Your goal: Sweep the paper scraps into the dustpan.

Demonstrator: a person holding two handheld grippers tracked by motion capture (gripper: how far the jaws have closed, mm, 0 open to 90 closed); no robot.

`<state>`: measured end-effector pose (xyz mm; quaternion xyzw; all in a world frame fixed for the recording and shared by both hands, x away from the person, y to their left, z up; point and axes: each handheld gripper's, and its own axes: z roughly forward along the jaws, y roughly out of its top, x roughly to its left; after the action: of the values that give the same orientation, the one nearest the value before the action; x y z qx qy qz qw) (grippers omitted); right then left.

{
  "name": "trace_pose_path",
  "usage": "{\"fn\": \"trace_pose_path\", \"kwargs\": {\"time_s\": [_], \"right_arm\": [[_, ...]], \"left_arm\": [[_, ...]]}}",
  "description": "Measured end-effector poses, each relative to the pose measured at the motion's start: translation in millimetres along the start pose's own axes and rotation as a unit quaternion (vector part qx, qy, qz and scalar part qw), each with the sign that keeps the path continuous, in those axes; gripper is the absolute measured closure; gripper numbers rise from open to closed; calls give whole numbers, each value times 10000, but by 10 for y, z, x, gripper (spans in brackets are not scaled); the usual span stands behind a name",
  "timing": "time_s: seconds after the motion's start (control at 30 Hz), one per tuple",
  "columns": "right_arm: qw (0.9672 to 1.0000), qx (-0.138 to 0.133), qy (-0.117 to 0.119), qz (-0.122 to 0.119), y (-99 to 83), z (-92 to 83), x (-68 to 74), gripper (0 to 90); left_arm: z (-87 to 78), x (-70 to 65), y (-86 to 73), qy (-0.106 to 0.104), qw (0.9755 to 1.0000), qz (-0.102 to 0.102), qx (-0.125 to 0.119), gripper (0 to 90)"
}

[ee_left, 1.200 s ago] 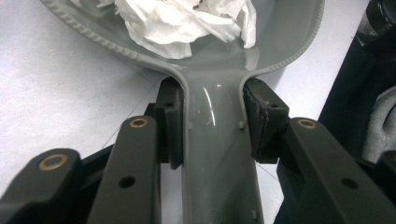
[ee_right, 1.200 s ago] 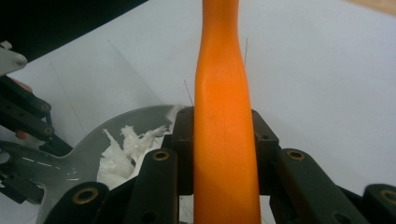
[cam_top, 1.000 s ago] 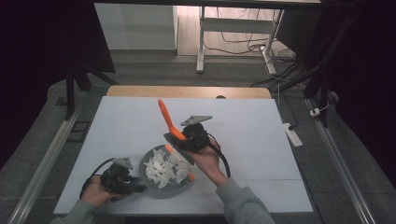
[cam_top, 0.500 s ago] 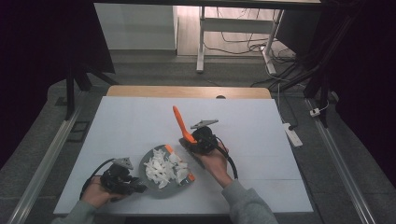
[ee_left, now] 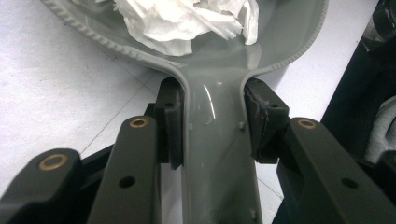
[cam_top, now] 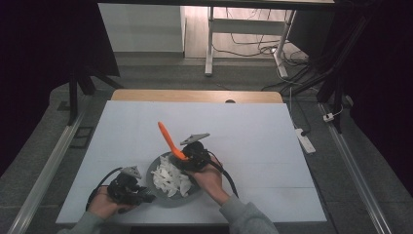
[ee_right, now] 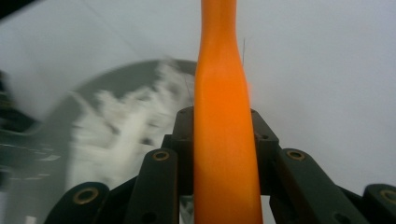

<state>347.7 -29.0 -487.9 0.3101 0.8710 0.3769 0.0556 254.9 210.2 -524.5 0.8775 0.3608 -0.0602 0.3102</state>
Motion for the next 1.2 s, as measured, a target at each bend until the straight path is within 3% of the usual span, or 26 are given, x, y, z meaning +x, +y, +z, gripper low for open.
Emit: {"fn": "trace_pose_path", "kwargs": {"time_s": [0.13,0.2,0.33,0.57,1.2], "right_arm": [[9995,-41,280,-147,22,22,143,704],[9993,-176,265,-178,43,-14,171,703],[9989,-432,91,-166,83,-200,80,703],[9979,-634,35,-96,62,-423,-19,703],[9967,-795,89,117,-66,-576,-255,704]], "left_arm": [[0,4,-5,-3,10000,3,-22,618],[1,10,-9,-20,10000,-4,-43,618],[0,22,-15,-44,10000,9,-58,618],[2,29,-19,-53,10000,-1,-70,618],[-20,25,-26,24,9997,75,-211,619]]}}
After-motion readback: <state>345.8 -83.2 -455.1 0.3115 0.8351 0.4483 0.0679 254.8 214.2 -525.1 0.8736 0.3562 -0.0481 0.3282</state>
